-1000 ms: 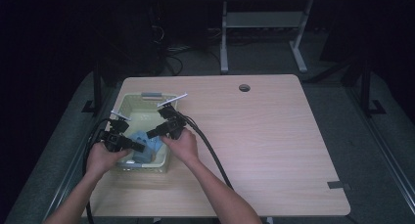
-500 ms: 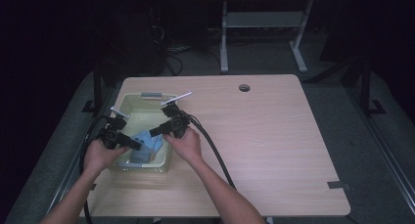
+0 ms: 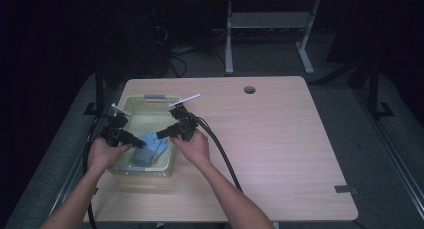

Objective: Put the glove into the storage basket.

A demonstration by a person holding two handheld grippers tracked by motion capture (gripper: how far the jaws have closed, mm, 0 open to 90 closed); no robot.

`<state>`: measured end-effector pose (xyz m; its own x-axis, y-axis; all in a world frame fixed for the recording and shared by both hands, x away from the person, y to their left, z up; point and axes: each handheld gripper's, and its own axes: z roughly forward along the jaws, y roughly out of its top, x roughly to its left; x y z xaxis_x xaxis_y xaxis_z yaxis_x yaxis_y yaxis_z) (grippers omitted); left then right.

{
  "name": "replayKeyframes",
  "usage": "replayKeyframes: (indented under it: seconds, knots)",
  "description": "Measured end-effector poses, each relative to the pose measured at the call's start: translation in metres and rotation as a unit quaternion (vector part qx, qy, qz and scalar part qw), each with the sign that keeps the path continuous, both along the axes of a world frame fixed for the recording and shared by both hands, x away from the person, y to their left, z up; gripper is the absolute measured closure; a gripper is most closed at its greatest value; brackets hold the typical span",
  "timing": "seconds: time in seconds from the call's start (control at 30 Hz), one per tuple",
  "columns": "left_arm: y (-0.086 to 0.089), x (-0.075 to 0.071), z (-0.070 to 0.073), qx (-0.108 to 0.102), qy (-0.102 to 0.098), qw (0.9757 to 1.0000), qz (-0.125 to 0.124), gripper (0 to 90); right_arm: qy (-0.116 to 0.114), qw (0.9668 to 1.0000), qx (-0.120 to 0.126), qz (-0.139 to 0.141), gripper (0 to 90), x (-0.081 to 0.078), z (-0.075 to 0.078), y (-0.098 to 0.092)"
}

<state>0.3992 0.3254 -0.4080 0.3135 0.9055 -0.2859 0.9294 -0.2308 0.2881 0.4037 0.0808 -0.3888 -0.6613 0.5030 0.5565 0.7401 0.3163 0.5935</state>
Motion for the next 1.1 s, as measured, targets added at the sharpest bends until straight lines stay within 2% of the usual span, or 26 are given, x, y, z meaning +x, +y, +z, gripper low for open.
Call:
replayKeyframes:
  seconds: [0.13,0.27,0.37,0.43,0.47,0.57,0.63,0.7,0.73,0.77,0.8,0.83,0.9,0.97,1.0,1.03,1.07,1.1]
  knots:
    - [-0.001,0.007,-0.008,0.008,0.023,0.9997,0.004,57.6,-0.005,1.0,-0.001,0.004,70.9,-0.001,0.001,0.0]
    - [-0.002,0.01,-0.013,-0.006,0.034,0.9993,-0.009,72.7,-0.004,1.0,0.001,0.002,70.9,-0.001,0.002,-0.003]
    - [-0.001,0.008,-0.007,-0.023,0.007,0.9995,-0.019,80.5,-0.006,1.0,0.003,-0.001,70.6,0.0,0.003,-0.005]
    - [-0.001,0.006,-0.002,-0.038,-0.014,0.9987,-0.033,82.3,-0.009,1.0,0.002,-0.002,70.7,0.0,0.004,-0.007]
    - [-0.002,0.004,0.0,-0.054,-0.023,0.9978,-0.031,82.9,-0.012,0.9999,0.003,0.0,70.7,0.001,0.004,-0.008]
    - [-0.003,0.0,0.007,-0.08,-0.042,0.995,-0.044,83.6,-0.011,0.9999,0.004,-0.002,70.7,0.0,0.004,-0.008]
    - [-0.004,-0.001,0.009,-0.1,-0.044,0.9924,-0.055,83.8,-0.012,0.9999,0.005,-0.004,70.7,-0.001,0.004,-0.008]
    - [-0.005,-0.002,0.01,-0.098,-0.045,0.9921,-0.065,83.9,-0.012,0.9999,0.004,-0.004,70.7,-0.001,0.005,-0.008]
    - [-0.008,-0.002,0.008,-0.098,-0.041,0.9926,-0.059,83.8,-0.014,0.9999,0.004,-0.003,70.7,-0.002,0.004,-0.009]
    - [-0.009,0.0,0.005,-0.089,-0.031,0.9934,-0.066,83.6,-0.014,0.9999,0.004,-0.003,70.7,-0.002,0.004,-0.009]
    - [-0.011,0.001,0.001,-0.069,-0.022,0.9949,-0.07,83.2,-0.01,0.9999,0.003,-0.004,70.7,-0.002,0.004,-0.009]
    - [-0.013,0.001,-0.001,-0.06,-0.019,0.9958,-0.065,81.1,-0.009,0.9999,0.005,-0.006,70.7,-0.003,0.005,-0.009]
    - [-0.014,0.003,-0.004,-0.049,-0.011,0.997,-0.059,72.2,-0.01,0.9999,0.006,-0.006,70.7,-0.003,0.005,-0.01]
    - [-0.013,0.003,-0.001,-0.041,-0.02,0.9973,-0.057,62.1,-0.01,0.9999,0.007,-0.005,70.7,-0.004,0.006,-0.011]
    - [-0.011,0.002,0.001,-0.043,-0.024,0.9974,-0.052,60.4,-0.011,0.9999,0.006,-0.003,70.7,-0.004,0.007,-0.012]
    - [-0.011,0.002,0.004,-0.031,-0.032,0.9981,-0.043,58.5,-0.014,0.9999,0.007,-0.003,70.6,-0.004,0.007,-0.013]
    - [-0.01,0.002,0.007,-0.028,-0.041,0.9981,-0.036,57.2,-0.013,0.9999,0.009,-0.006,70.7,-0.004,0.008,-0.015]
    - [-0.009,0.001,0.009,-0.031,-0.045,0.9979,-0.035,58.5,-0.015,0.9998,0.01,-0.008,70.7,-0.004,0.008,-0.016]
